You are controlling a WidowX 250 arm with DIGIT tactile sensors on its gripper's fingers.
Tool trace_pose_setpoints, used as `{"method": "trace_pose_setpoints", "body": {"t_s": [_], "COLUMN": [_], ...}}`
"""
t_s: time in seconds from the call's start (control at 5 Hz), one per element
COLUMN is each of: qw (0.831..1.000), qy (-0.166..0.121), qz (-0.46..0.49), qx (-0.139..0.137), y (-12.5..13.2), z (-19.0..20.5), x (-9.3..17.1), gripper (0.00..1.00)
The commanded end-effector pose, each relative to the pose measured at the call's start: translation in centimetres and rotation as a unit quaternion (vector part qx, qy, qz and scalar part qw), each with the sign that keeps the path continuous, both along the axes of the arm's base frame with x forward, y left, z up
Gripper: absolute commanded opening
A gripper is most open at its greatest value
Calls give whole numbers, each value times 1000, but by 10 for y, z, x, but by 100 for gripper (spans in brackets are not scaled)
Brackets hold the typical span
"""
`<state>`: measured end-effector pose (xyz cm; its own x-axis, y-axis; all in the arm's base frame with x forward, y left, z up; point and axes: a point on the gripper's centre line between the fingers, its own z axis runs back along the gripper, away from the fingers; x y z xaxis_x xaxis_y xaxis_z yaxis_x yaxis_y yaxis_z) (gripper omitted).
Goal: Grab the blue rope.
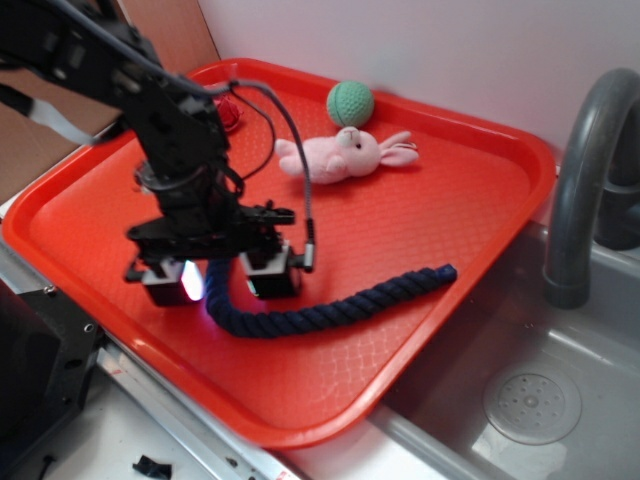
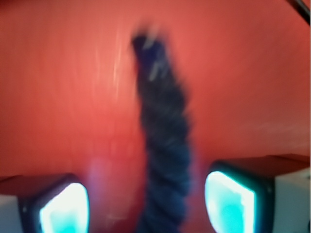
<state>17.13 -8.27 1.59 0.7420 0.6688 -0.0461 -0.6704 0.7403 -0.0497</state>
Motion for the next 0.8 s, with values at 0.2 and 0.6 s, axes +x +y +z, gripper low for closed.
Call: {"method": "trace_pose_setpoints", "body": {"t_s": [0.2, 0.6], "qw": [1000, 993], "qy": [0, -3], "qz": [-26, -103], "qx": [1, 53], "y": [-3, 0], "z": [-18, 20], "x": [-7, 8], "gripper": [0, 0]}}
